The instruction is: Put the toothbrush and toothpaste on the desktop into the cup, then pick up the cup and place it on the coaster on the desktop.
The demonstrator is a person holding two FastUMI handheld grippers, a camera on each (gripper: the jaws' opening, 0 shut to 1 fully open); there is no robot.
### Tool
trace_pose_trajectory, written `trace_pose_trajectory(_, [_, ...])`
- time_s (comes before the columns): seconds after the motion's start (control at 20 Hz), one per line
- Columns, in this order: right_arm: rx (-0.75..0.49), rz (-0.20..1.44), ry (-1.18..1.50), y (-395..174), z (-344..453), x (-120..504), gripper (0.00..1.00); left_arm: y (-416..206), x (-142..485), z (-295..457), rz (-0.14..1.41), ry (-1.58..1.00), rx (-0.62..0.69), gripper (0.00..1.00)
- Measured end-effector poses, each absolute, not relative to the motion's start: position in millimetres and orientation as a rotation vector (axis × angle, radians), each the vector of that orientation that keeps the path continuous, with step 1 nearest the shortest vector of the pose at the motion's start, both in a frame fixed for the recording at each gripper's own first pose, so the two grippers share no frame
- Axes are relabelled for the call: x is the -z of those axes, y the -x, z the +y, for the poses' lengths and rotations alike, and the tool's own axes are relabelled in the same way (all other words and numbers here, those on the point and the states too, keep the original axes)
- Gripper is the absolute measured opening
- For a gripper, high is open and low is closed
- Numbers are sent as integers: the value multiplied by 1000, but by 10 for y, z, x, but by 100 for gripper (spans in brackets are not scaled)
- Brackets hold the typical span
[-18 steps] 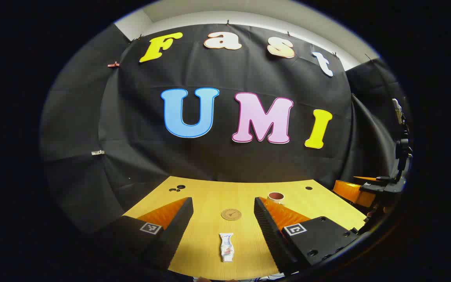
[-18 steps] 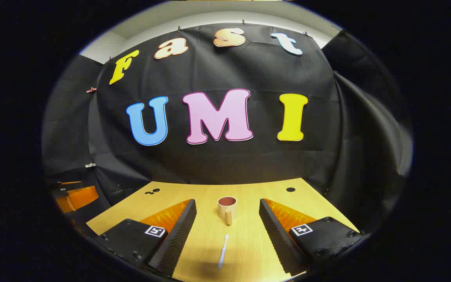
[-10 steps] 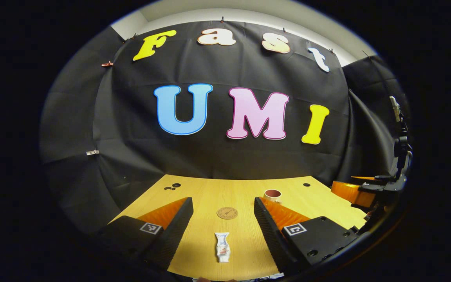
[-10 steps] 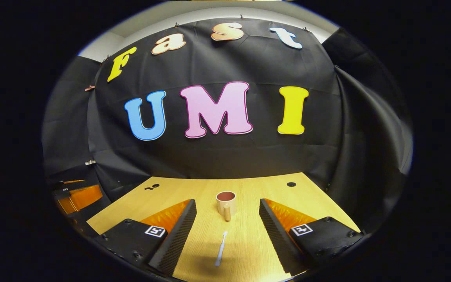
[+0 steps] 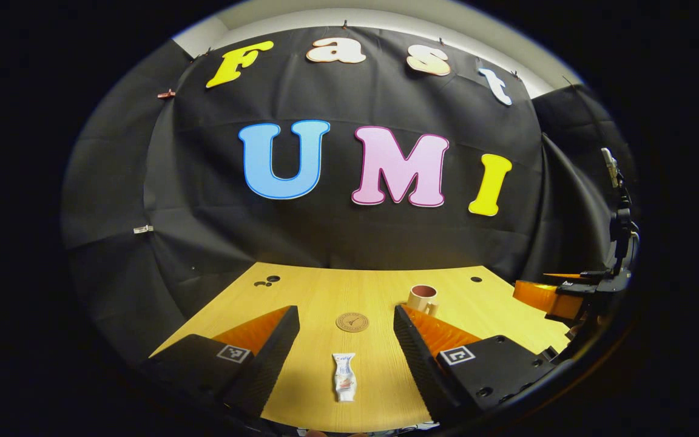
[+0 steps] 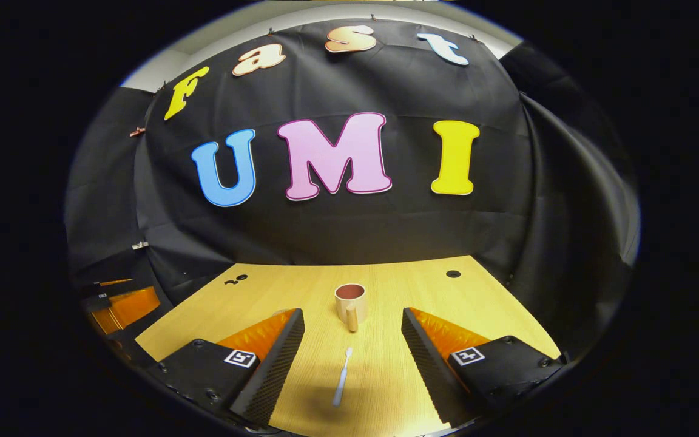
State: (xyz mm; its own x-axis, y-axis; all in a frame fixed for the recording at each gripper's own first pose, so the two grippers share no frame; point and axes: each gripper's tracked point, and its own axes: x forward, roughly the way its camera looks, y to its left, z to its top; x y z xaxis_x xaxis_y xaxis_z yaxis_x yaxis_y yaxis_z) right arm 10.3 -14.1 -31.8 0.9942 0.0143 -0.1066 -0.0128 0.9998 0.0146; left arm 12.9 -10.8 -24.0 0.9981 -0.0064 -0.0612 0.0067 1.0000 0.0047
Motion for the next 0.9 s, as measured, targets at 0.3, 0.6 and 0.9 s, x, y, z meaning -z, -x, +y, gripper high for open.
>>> trace_pose_trajectory(0.3, [-32,124,-10,-171,-104,355,99,-193,333,-107,89,-23,7,98])
trace_pose_trajectory(0.6, [-51,153,-16,-300,-121,410,99,-372,596,-136,194,-4,13,98])
trace_pose_trajectory(0.9, [-91,212,-11,-374,-100,520,99,-651,1107,-89,365,25,5,98])
